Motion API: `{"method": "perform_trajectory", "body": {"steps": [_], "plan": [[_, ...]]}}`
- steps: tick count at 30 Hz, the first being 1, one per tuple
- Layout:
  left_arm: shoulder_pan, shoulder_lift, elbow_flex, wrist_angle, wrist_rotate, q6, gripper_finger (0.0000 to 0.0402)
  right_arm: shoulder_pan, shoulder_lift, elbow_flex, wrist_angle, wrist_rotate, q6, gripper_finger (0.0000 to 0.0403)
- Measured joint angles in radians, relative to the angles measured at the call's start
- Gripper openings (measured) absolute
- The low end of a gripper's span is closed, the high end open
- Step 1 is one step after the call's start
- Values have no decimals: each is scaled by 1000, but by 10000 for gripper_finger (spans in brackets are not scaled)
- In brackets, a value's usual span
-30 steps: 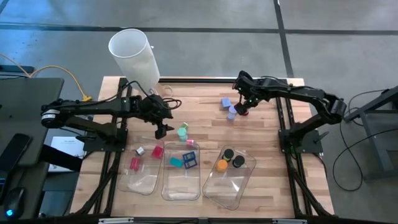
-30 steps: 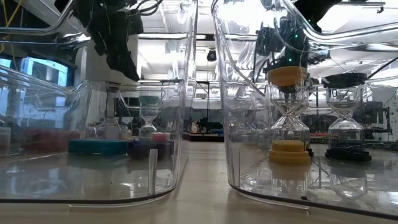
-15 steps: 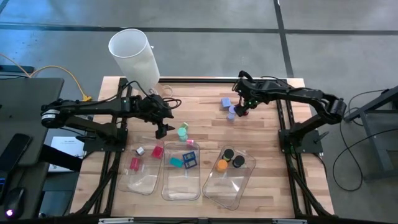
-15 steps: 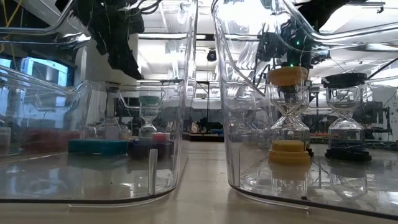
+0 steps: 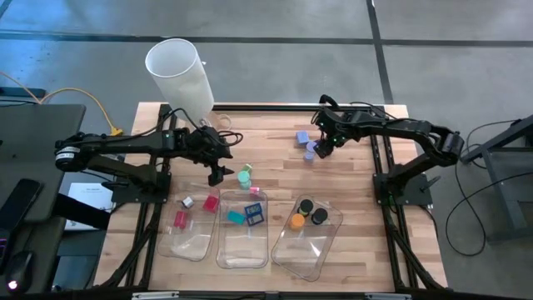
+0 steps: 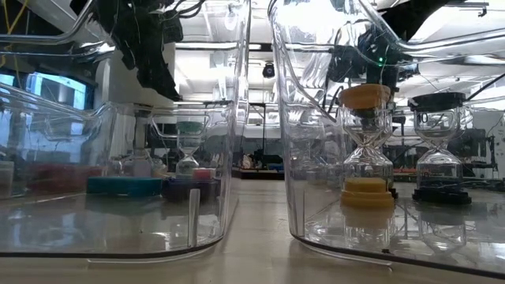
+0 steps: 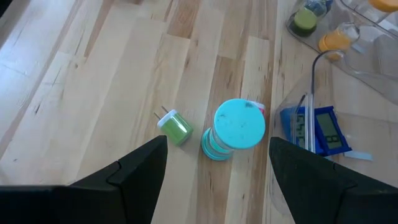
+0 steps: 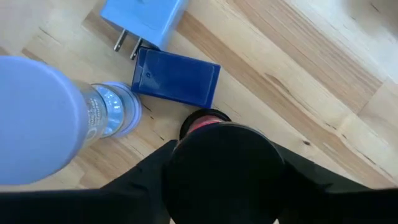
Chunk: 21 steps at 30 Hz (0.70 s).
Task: Pick & Place Office items
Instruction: Put the red hourglass into the right bin
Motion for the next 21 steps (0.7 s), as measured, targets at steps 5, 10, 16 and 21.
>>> {"method": "perform_trajectory", "body": {"steps": [5, 10, 16, 21], "plan": [[0, 0, 0, 0, 0, 0, 276, 0, 0, 0, 0, 10, -15, 192], [0, 0, 0, -1, 0, 0, 276, 8, -17, 4, -35, 59, -19, 192], [0, 0, 0, -1, 0, 0, 276, 62, -57, 74, -169, 74, 9, 192], [0, 0, 0, -1, 0, 0, 276, 158, -92, 183, -308, 89, 62, 192]]}}
